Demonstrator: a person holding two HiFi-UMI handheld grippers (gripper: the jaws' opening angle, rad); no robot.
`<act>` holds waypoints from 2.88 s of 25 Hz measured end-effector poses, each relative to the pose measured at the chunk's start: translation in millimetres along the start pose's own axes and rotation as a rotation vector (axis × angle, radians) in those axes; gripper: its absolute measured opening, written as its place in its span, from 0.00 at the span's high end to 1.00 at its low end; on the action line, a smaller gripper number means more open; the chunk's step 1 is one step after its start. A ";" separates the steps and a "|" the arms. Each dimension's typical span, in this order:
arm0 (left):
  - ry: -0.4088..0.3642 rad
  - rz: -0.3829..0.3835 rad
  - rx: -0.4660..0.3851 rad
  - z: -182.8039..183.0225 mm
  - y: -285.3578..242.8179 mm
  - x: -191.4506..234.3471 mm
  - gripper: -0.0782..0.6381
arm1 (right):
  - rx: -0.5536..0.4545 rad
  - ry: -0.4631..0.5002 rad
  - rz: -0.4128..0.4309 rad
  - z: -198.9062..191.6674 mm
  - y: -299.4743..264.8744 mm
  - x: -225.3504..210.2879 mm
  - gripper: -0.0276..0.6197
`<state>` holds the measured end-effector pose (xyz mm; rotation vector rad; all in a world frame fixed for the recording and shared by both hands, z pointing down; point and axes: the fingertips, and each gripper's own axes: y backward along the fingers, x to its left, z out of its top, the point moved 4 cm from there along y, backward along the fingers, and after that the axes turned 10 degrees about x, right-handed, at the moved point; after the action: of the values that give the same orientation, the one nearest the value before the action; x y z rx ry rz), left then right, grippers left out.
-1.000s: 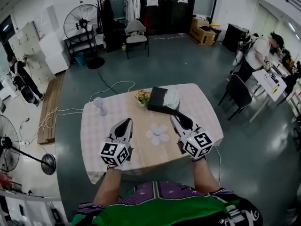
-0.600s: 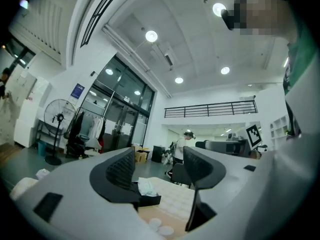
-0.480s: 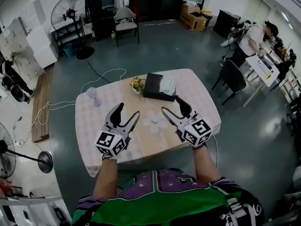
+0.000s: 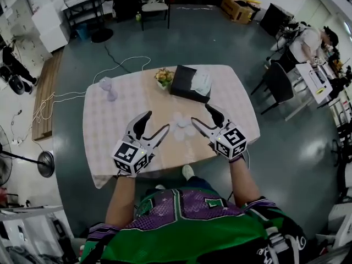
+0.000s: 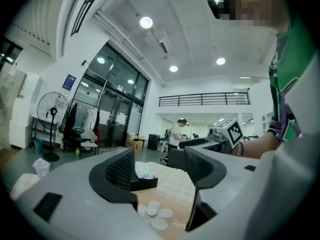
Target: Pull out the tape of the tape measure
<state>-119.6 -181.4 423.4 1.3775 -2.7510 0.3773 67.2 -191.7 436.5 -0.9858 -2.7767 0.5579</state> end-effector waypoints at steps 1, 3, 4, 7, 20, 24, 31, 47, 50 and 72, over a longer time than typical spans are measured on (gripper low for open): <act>-0.012 0.008 0.000 -2.2 -2.9 -1.2 0.45 | 0.018 -0.001 0.017 -6.8 -5.6 -5.5 0.50; -0.013 0.032 -0.002 -6.5 -10.9 -1.3 0.45 | 0.052 0.008 0.055 -19.5 -16.3 -16.8 0.50; -0.008 0.046 0.001 -8.4 -15.5 -1.1 0.45 | 0.067 0.016 0.075 -25.4 -21.1 -22.5 0.50; -0.002 0.084 0.017 -11.1 -30.2 -4.2 0.45 | 0.118 0.048 0.135 -43.2 -34.9 -40.9 0.50; 0.055 0.284 0.052 -25.7 -86.6 -3.5 0.45 | 0.363 0.075 0.430 -158.5 -116.9 -87.5 0.50; 0.073 0.331 0.071 -30.7 -90.6 -3.5 0.45 | 0.424 0.095 0.490 -187.6 -136.3 -87.9 0.51; 0.096 0.395 0.098 -39.7 -99.3 2.0 0.45 | 0.519 0.188 0.548 -224.7 -165.0 -92.2 0.52; 0.170 0.523 0.136 -63.0 -90.8 4.7 0.45 | 0.676 0.462 0.644 -279.7 -207.6 -79.8 0.53; 0.180 0.535 0.140 -66.0 -86.8 3.1 0.45 | 0.699 0.460 0.640 -284.9 -211.8 -79.8 0.54; 0.193 0.589 0.126 -66.7 -59.1 -0.7 0.45 | 0.825 0.552 0.622 -281.0 -220.7 -69.9 0.61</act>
<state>-77.0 -199.2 499.7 0.4746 -2.9469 0.6704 64.8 -310.8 780.5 -1.4467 -1.4923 1.1523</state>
